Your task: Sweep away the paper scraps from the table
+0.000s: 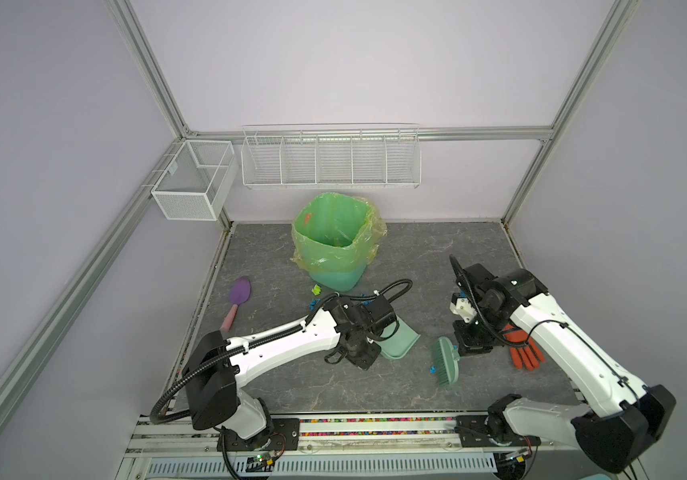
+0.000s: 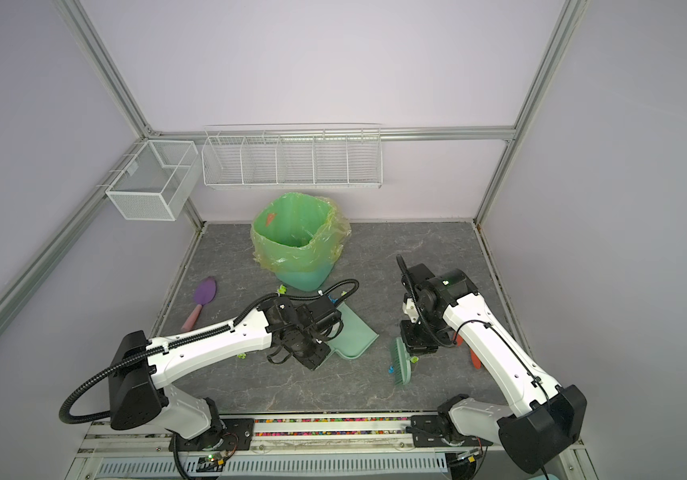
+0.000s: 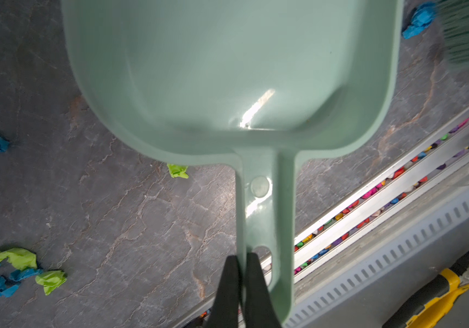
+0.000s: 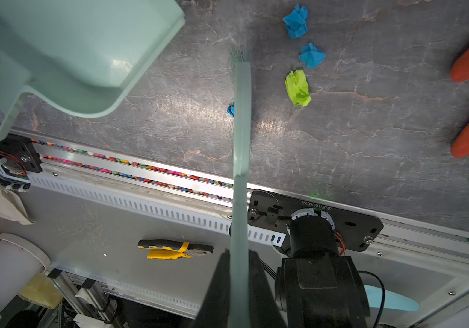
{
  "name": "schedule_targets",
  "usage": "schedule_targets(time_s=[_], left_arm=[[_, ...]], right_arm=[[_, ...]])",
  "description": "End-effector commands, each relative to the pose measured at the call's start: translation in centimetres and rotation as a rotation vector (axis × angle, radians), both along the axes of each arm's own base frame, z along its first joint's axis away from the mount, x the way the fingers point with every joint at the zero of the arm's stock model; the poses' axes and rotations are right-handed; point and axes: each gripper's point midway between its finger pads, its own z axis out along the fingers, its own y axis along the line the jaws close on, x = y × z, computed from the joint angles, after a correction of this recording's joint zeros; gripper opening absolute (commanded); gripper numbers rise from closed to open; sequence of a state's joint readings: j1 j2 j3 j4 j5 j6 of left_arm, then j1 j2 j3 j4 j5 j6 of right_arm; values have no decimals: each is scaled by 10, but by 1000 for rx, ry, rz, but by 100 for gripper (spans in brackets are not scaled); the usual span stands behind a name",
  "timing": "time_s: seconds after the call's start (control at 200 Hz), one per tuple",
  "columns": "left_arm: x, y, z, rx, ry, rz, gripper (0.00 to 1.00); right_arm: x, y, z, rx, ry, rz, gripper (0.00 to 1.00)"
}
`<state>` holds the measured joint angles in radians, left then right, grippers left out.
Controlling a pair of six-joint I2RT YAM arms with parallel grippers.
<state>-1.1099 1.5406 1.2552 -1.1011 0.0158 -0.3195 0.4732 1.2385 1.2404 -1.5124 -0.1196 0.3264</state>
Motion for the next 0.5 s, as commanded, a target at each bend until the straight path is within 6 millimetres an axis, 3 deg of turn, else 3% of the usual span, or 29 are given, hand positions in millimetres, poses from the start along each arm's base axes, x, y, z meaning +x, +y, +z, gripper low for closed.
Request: schedule_targets(time_s=[0.0,0.16,0.38,0.495], left_arm=[[2,-4,5,-7,-3,-6,0],[2,-4,4,-4,1,-5,0],[1,-3,2,-4,8,-1,0],[0,0,2,4,7,3,0]], right_arm=[[13,4,-5,-1,-38,-28,7],[35,5,-7,-29,-88,-55,7],[80,3,-3,-29,-176,-133,7],[94,-2,12,-53,-215,-140,7]])
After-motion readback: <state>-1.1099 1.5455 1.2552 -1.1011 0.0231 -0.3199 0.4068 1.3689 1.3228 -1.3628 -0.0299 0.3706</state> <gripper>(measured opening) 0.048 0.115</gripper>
